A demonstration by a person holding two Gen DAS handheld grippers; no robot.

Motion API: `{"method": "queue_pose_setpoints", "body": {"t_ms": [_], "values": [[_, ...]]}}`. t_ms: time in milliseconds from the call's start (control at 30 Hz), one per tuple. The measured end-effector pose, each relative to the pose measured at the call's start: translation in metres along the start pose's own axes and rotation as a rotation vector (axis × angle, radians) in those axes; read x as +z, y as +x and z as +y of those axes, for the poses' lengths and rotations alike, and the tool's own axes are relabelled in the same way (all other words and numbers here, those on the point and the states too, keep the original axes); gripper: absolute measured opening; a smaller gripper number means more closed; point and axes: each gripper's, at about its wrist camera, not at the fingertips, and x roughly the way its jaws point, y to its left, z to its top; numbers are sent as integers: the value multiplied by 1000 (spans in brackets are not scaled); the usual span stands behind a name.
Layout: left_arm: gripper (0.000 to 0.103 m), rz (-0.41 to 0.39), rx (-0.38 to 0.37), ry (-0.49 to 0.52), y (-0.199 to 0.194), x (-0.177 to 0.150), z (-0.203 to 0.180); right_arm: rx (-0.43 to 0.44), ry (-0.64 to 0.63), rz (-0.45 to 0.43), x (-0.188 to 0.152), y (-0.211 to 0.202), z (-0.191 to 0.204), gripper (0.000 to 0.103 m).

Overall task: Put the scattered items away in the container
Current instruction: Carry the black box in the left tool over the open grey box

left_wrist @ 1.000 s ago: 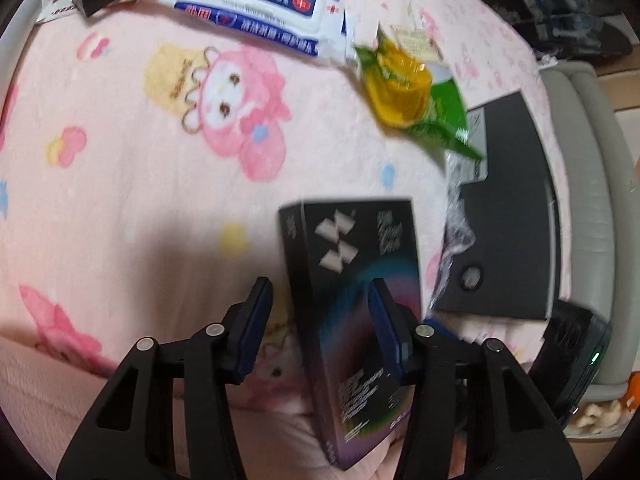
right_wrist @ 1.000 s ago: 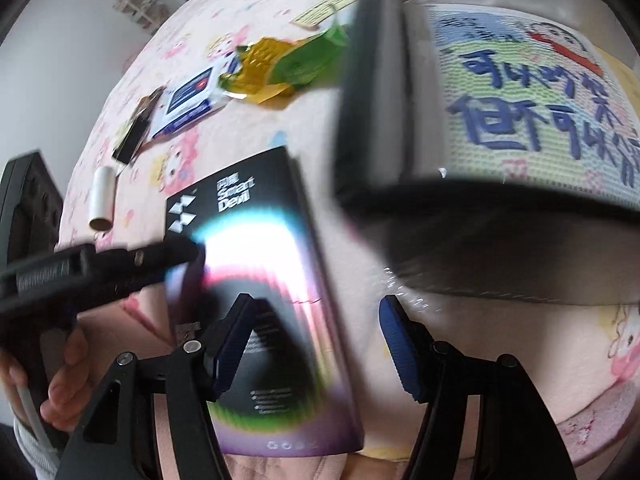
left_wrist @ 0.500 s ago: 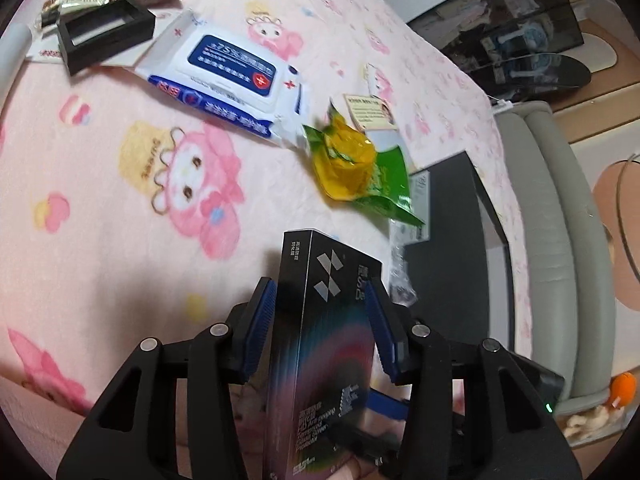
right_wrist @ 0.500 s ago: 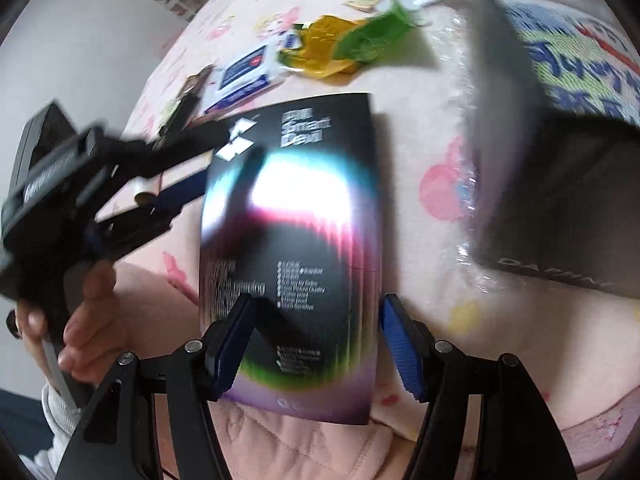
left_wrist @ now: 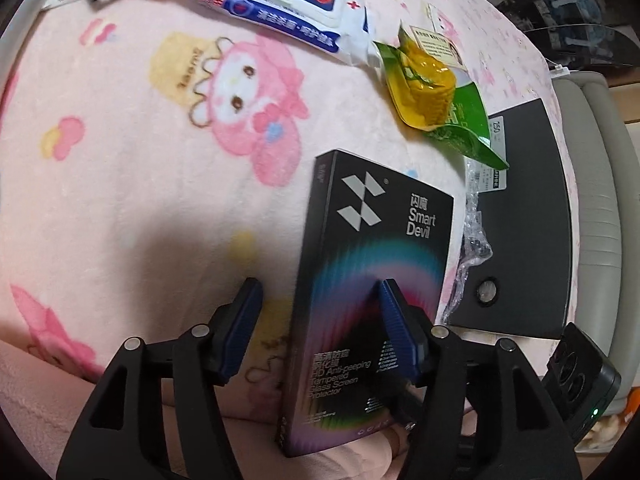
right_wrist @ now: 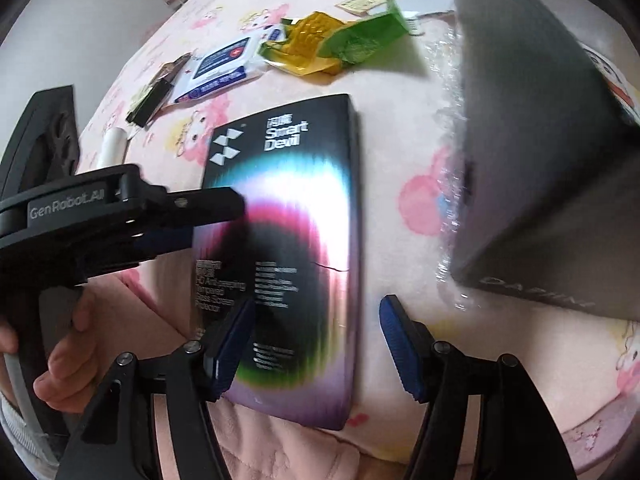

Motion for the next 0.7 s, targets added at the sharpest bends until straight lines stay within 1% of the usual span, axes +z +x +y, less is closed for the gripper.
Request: {"method": "queue_pose_setpoints", "body": {"t_ms": [33, 67, 100, 167, 200, 233, 267, 367, 433, 500, 567, 600, 633, 667, 700], "values": [[55, -11, -31, 7, -3, 0, -1, 17, -4, 0, 0, -1, 4, 62], [54, -41, -49, 19, -9, 0, -2, 34, -8, 0, 0, -1, 7, 62], [54, -71, -56, 28, -15, 0, -3, 53, -9, 1, 0, -1, 10, 62], [54, -105, -53, 30, -22, 0, -3, 93, -3, 10, 0, 2, 13, 61], [54, -101, -45, 26, -21, 2, -1, 115, 4, 18, 0, 3, 13, 61], [54, -79, -18, 20, -17, 2, 1, 120, 6, 22, 0, 5, 14, 61], [54, -54, 14, 14, -13, 2, 3, 106, 2, 20, 1, 7, 17, 61], [57, -22, 56, 31, -8, 2, 0, 43, -5, 5, 2, 12, 17, 61], [61, 8, 52, 46, -6, 0, -1, 3, -6, -8, 4, 14, 16, 61], [66, 46, 47, 72, -2, -2, -4, -1, -5, -16, 3, 13, 15, 61], [69, 54, 72, 121, -1, -4, -11, 9, -3, -21, 2, 11, 14, 61], [71, 52, 84, 145, -2, -6, -14, 14, -3, -24, 2, 10, 14, 58], [71, 49, 96, 167, -3, -8, -17, 19, -2, -27, 1, 9, 13, 58], [70, 42, 94, 175, -5, -9, -18, 24, -1, -29, 0, 8, 12, 57], [69, 29, 67, 172, -10, -9, -16, 28, 0, -32, 0, 7, 12, 57]]}}
